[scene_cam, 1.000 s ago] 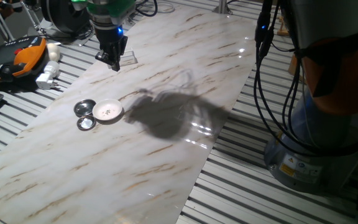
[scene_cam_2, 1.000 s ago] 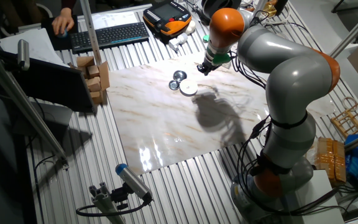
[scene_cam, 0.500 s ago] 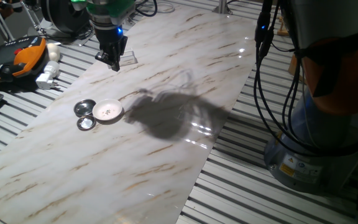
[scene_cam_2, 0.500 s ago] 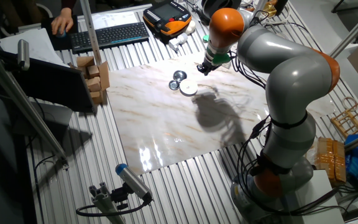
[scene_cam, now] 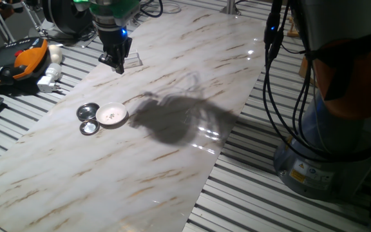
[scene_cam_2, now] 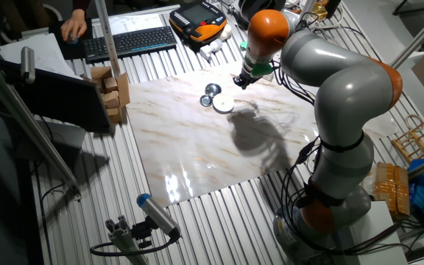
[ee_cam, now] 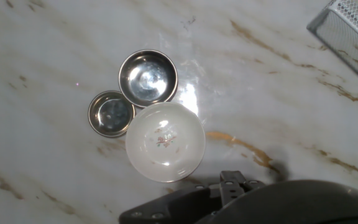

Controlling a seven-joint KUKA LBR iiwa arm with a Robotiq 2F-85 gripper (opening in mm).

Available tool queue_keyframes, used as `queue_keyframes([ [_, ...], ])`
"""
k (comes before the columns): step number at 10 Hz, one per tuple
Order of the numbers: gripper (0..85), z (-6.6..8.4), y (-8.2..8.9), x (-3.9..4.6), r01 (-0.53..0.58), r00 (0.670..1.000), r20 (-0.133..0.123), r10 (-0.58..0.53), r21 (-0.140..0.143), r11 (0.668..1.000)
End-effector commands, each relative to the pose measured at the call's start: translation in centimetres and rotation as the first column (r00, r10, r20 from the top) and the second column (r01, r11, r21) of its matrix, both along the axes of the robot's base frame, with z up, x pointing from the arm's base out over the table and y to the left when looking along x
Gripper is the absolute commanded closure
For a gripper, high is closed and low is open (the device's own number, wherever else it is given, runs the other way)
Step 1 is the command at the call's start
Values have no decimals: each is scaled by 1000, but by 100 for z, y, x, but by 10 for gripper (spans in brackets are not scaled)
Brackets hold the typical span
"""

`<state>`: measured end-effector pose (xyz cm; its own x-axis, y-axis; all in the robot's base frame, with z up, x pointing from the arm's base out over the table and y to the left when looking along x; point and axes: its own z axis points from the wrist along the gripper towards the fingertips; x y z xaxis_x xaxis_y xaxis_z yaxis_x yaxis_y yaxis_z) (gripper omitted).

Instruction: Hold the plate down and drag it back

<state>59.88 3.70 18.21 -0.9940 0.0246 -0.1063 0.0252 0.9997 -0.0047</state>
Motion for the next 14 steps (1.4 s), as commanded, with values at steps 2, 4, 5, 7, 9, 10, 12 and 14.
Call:
queue_keyframes([
  [2,850,-2,1,1,0,1000,0,0,0,1000],
  [4,850,-14,2,8,0,1000,3,0,0,1000],
  [5,850,-17,1,9,0,1000,3,0,0,1000],
  [7,850,-23,2,12,2,1000,5,-2,0,1000],
  [9,850,-27,2,14,2,1000,5,-2,0,1000],
  [10,850,-26,3,14,2,1000,4,-2,3,1000],
  [12,850,-23,5,16,3,1000,6,-3,0,1000],
  [14,850,-23,9,17,3,1000,5,-3,-1,1000],
])
